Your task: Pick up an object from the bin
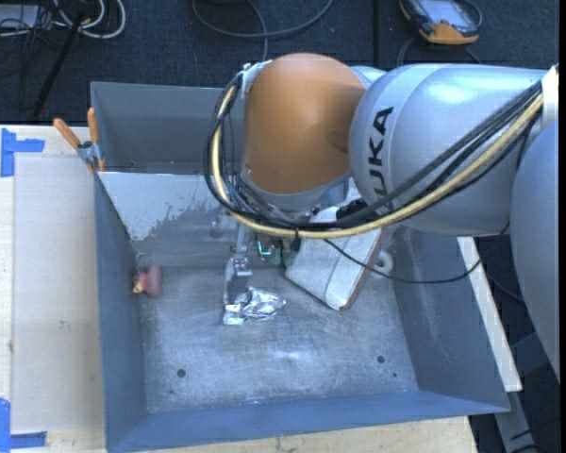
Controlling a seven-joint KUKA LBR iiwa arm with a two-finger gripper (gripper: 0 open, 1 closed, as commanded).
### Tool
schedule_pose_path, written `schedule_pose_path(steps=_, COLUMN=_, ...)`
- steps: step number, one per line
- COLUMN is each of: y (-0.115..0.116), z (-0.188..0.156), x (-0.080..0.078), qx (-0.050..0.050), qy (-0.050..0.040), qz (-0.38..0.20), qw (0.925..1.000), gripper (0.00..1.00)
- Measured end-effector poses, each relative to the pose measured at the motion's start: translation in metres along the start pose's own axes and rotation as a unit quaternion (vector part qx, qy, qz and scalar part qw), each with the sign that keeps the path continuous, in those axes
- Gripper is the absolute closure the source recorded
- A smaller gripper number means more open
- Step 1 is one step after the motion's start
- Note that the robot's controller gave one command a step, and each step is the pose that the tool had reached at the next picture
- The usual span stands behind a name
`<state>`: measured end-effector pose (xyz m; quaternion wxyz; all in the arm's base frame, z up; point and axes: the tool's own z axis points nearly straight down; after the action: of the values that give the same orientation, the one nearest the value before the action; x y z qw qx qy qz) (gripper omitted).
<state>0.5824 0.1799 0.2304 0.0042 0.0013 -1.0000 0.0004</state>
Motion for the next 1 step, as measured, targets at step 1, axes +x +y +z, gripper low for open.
schedule_pose_path(steps=1, y=-0.0644, z=0.1510, x=0.0058, qx=0.001, qy=0.0000, qz=0.047, qw=0.9989, gripper=0.00)
